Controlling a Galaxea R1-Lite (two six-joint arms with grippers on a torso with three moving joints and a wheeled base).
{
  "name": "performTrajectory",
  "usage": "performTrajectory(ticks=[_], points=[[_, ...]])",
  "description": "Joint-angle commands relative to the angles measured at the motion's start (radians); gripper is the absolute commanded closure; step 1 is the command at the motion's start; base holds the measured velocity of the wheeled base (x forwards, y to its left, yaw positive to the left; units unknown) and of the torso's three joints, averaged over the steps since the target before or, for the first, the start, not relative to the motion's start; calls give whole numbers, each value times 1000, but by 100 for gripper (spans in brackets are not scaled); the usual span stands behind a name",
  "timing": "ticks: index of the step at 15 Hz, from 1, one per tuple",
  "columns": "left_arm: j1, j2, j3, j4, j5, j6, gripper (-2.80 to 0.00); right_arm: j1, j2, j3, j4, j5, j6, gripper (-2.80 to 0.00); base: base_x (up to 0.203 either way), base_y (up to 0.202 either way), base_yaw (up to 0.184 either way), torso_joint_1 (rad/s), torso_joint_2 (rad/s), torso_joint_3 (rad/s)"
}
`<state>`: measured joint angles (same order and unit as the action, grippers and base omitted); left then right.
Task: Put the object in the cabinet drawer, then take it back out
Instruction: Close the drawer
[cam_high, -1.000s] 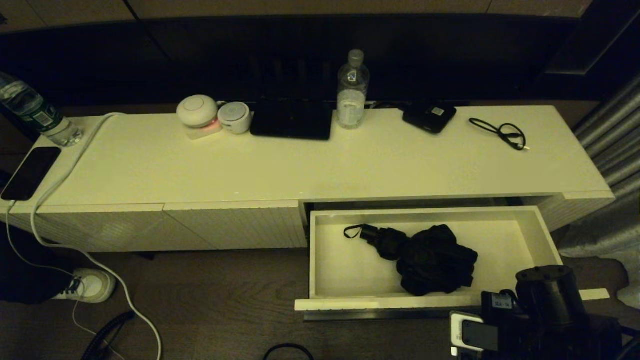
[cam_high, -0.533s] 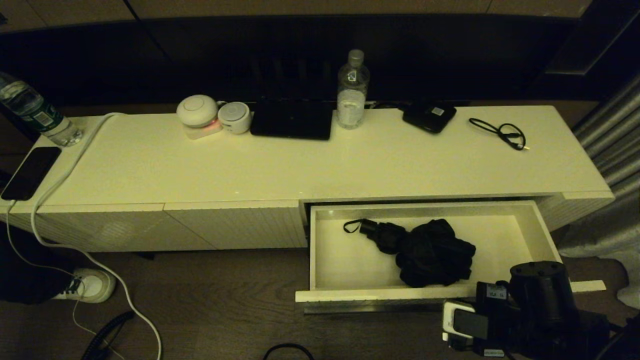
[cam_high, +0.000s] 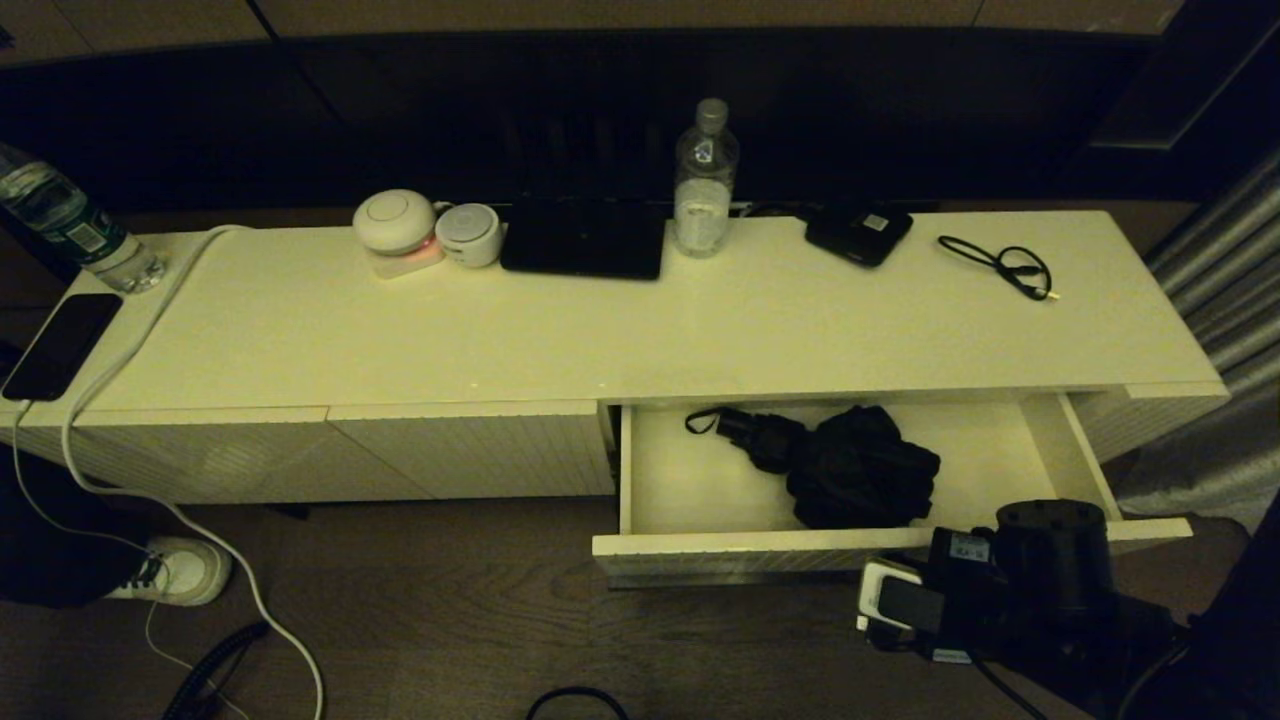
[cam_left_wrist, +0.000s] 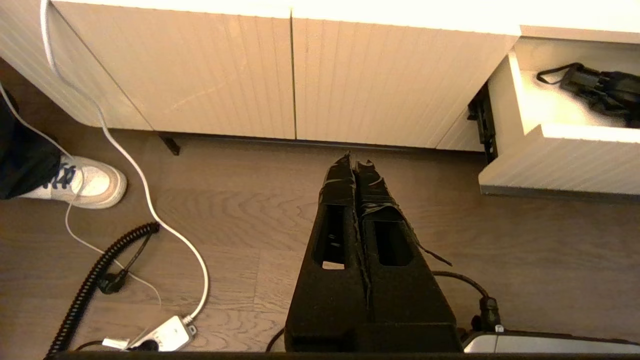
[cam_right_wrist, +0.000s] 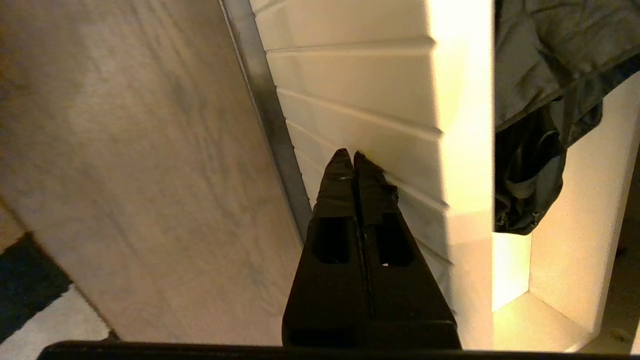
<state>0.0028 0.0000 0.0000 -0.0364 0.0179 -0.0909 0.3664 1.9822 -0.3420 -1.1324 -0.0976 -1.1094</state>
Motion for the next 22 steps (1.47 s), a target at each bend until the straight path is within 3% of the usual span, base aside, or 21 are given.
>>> performTrajectory(ticks=[1, 22], points=[[0, -2, 0, 0, 0, -1, 0, 0, 40, -52, -23, -28, -6, 0, 0, 0, 0, 0, 0, 0], [0, -2, 0, 0, 0, -1, 0, -12, 180, -448, -53, -180, 113, 0, 0, 0, 0, 0, 0, 0]])
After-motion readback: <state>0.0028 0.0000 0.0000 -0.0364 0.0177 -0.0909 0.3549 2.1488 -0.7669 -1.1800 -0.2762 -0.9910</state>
